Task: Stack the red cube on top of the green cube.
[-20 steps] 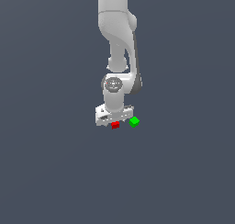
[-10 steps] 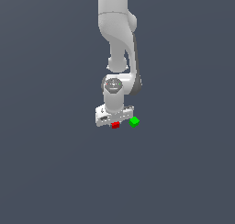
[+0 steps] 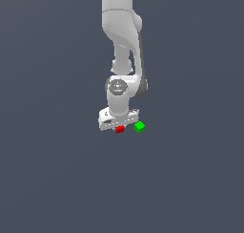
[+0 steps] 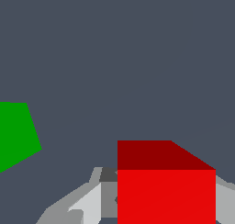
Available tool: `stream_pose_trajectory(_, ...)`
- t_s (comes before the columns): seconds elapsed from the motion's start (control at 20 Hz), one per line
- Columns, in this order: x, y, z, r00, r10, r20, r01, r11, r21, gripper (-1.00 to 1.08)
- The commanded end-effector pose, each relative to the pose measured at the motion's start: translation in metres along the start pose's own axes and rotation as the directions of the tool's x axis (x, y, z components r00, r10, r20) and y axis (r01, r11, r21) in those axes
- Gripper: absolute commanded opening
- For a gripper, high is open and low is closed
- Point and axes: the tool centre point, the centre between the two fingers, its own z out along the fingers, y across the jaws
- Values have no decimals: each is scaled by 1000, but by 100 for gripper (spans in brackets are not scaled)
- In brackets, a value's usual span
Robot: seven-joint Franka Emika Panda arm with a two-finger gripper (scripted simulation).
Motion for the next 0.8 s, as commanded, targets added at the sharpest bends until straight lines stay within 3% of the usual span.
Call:
stream_pose_trajectory(0.0, 0, 0, -9, 1000, 0, -2, 0, 1000, -1, -100)
stream_pose_trajectory(0.75, 0, 0, -88, 1000, 0, -2, 0, 1000, -1, -100)
